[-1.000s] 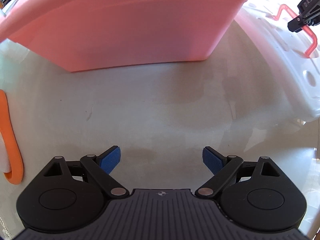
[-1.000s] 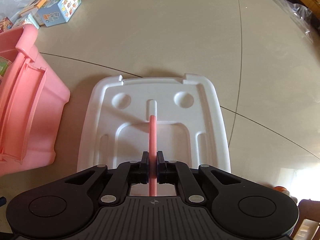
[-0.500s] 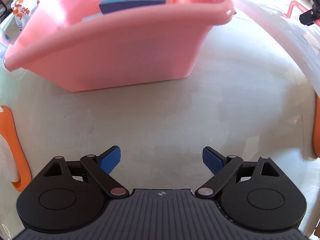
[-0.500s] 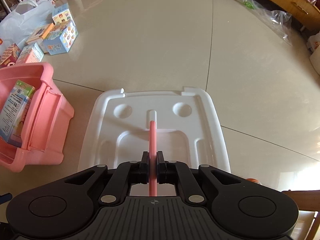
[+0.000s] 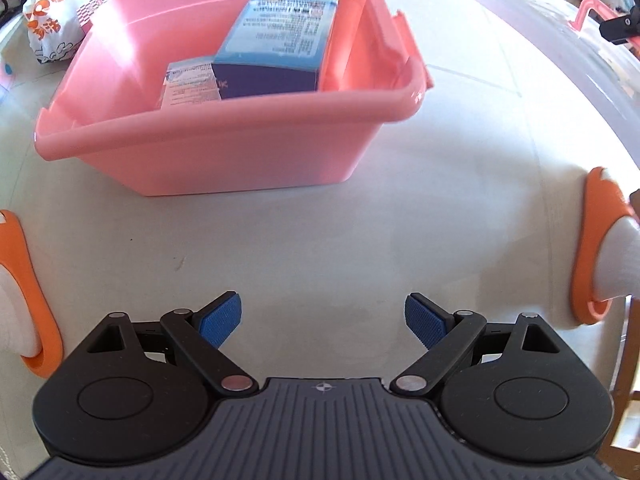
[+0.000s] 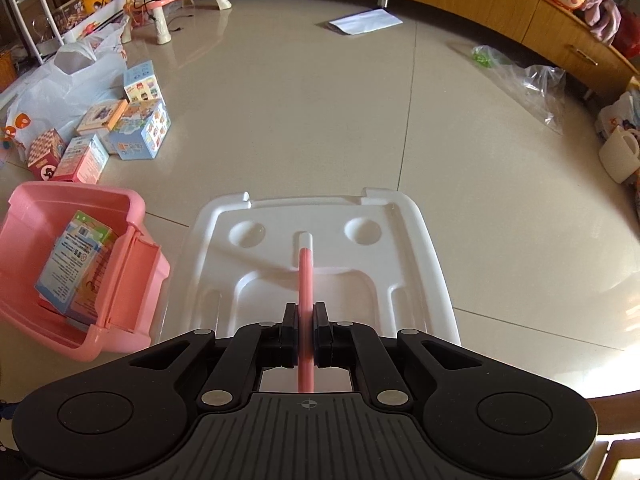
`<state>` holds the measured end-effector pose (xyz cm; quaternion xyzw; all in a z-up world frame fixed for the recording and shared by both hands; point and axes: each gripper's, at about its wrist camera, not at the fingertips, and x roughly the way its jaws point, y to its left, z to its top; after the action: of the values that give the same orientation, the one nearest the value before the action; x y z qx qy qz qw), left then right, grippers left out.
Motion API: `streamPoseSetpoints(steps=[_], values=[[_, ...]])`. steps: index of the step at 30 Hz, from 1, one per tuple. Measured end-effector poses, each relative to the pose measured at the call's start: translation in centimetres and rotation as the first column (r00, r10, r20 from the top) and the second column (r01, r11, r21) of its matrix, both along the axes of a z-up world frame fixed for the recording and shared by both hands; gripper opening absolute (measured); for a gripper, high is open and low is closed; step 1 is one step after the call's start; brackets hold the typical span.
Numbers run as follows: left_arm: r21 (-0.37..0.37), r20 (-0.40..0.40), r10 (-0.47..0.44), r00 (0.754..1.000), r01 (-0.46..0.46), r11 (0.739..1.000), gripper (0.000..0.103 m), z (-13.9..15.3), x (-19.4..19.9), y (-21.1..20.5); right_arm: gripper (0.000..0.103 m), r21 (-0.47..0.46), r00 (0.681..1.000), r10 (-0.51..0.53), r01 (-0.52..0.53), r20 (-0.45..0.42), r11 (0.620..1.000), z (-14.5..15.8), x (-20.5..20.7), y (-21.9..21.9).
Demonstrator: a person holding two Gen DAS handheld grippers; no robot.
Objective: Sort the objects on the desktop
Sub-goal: 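Lift the white lid with the right gripper and carry it over the pink bin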
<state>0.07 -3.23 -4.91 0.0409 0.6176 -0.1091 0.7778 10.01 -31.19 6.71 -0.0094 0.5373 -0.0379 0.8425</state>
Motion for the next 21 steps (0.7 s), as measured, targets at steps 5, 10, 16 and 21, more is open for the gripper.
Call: streamPoseSetpoints(steps=[5, 10, 16, 21], values=[[-0.012, 0.006, 0.016, 1.0, -0.016, 1.0, 0.091, 1.0, 0.4, 0.8, 0.005, 0.004, 1.0, 0.008, -0.008, 0.03, 1.0, 2.1, -0.1, 0.5], [-0.011, 0.005, 0.041, 0.999, -0.041, 0.999, 0.091, 2.3, 1.0, 1.9, 0.005, 0.01, 0.998, 0.039, -0.039, 0.049, 0.999, 3.2, 0.3, 1.9], [-0.036, 0.019, 0.086, 0.996, -0.085, 0.996, 0.091, 5.0, 2.4, 3.6, 0.005, 0.019, 0.991, 0.124, -0.125, 0.053, 0.992, 3.5, 1.0, 5.3], [-0.051, 0.045, 0.079, 0.996, -0.077, 0.996, 0.091, 8.0, 4.1, 5.0, 0.005, 0.012, 0.976, 0.21, -0.211, 0.052, 0.977, 3.4, 2.1, 9.3]])
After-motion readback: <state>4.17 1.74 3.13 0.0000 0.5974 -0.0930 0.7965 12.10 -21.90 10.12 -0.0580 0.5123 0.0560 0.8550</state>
